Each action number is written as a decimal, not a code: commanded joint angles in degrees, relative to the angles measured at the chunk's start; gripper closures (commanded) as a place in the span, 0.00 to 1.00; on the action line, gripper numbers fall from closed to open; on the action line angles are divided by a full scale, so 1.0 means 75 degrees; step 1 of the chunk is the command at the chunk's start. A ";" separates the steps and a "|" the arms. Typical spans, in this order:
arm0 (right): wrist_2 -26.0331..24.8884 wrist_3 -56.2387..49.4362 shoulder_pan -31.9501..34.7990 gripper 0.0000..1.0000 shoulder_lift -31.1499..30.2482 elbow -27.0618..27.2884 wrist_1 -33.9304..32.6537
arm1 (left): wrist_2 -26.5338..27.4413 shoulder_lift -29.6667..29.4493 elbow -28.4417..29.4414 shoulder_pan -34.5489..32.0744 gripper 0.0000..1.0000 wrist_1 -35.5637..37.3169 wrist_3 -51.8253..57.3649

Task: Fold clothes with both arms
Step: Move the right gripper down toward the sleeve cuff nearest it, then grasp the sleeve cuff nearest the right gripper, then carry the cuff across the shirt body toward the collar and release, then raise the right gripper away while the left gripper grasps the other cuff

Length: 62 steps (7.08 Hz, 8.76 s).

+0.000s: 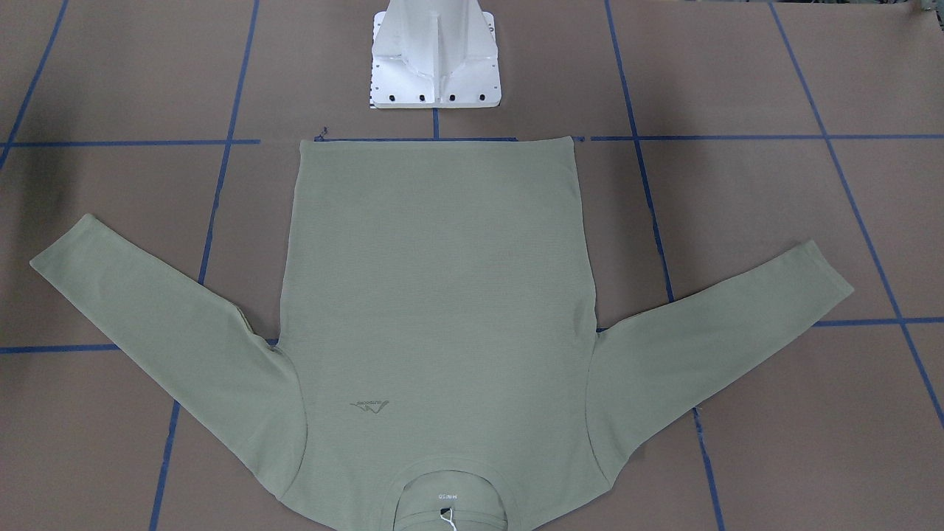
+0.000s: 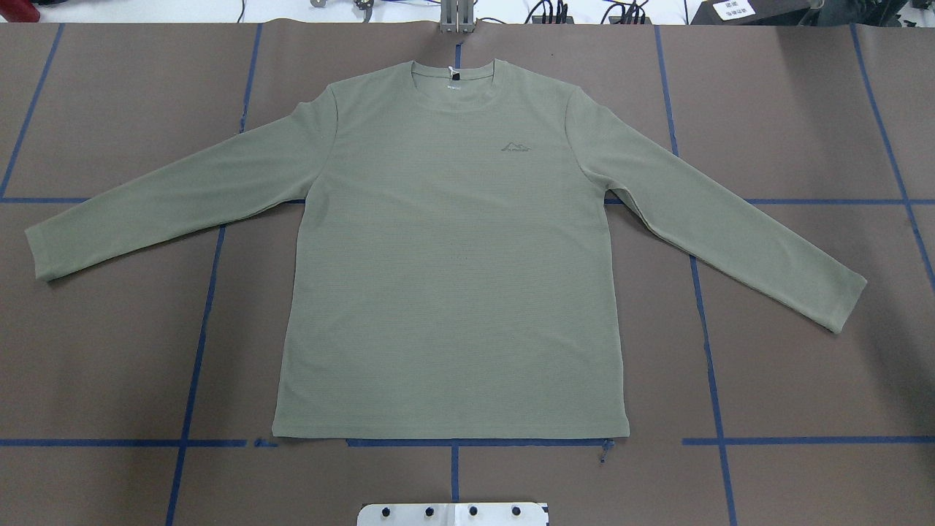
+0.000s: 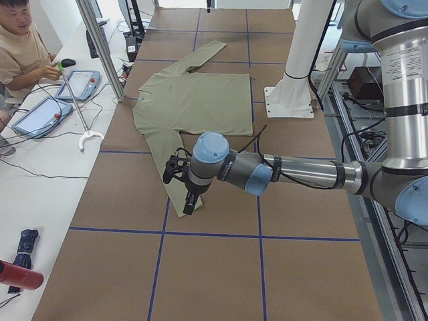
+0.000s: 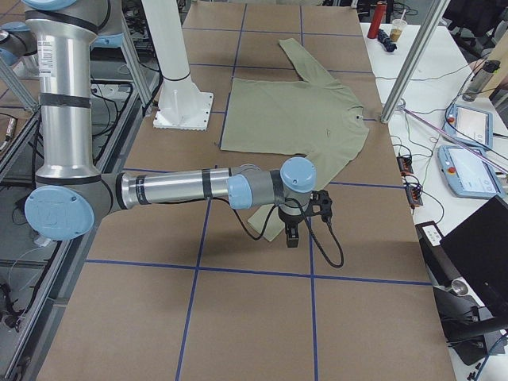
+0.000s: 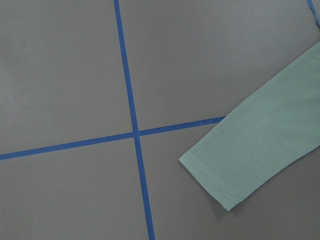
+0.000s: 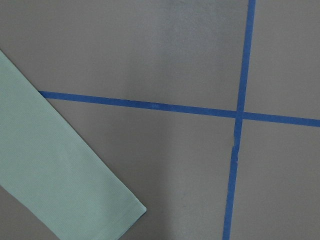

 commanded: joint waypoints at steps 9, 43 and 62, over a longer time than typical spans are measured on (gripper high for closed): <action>-0.0071 0.2348 -0.1484 0.00 -0.0103 -0.0322 0.2114 | -0.1355 -0.0078 -0.0216 0.0398 0.01 -0.0046 -0.0036; -0.1737 0.9914 -0.5406 1.00 0.5587 0.0555 0.1430 | -0.1415 0.0015 -0.0615 0.0363 0.01 -0.0046 -0.0656; -0.0743 0.9096 -0.3741 0.01 0.4387 -0.0865 0.2813 | -0.0396 -0.2480 0.3743 0.2167 0.04 -0.1464 -0.1629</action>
